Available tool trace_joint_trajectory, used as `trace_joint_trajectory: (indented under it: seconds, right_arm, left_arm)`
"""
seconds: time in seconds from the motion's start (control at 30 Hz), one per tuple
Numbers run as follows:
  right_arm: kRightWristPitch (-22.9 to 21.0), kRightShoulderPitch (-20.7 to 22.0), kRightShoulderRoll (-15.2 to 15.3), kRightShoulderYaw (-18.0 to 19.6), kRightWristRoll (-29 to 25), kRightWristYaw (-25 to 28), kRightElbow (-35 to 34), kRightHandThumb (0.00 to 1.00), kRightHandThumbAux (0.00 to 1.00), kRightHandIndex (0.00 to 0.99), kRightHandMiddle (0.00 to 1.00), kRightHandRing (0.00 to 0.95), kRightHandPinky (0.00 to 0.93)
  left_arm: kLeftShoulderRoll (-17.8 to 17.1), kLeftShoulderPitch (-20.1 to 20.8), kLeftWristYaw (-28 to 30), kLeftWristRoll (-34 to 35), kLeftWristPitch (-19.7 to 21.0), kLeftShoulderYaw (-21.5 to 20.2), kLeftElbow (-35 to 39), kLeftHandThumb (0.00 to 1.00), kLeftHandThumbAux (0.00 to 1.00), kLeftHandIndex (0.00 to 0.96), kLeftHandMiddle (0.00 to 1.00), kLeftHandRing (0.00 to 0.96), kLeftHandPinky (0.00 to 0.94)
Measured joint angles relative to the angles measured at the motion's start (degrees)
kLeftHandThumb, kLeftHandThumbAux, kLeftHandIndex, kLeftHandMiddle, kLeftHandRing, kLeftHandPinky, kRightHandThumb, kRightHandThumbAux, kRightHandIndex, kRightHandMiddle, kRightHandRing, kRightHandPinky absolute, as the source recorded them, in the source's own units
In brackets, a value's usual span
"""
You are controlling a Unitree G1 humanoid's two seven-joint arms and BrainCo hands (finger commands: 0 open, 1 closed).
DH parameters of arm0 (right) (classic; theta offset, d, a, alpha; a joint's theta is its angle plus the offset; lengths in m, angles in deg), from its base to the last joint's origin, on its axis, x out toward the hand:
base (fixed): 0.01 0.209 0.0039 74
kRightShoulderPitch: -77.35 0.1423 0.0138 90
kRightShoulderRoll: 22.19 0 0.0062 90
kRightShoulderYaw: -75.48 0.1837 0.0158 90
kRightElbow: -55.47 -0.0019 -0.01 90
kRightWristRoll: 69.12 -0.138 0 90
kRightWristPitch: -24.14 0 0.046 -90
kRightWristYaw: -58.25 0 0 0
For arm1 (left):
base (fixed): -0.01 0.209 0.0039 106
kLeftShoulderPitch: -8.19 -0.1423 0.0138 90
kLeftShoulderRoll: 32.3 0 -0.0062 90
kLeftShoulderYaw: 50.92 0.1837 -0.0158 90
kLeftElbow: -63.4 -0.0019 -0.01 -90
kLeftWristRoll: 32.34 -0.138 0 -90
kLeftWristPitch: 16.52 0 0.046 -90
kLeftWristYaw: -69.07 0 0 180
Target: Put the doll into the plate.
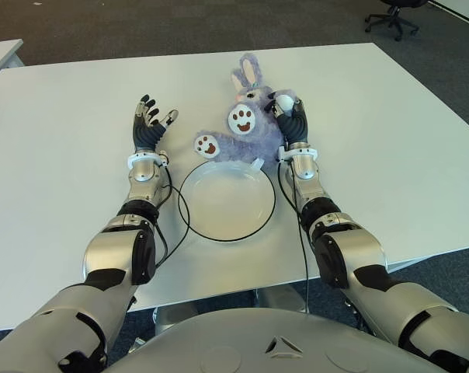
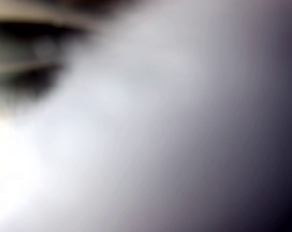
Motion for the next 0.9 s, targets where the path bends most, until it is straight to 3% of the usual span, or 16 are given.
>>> trace_joint_trajectory:
  seconds: [0.9]
  right_arm:
    - [1.52,0.52,-0.03,2.21,-0.81,0.64,0.42,0.831,0.685,0.381,0.564,0.631,0.572]
  left_arm:
    - [0.08,0.14,0.0,0.02,0.0,0.0,0.0,0.104,0.7,0.02,0.124,0.131,0.115]
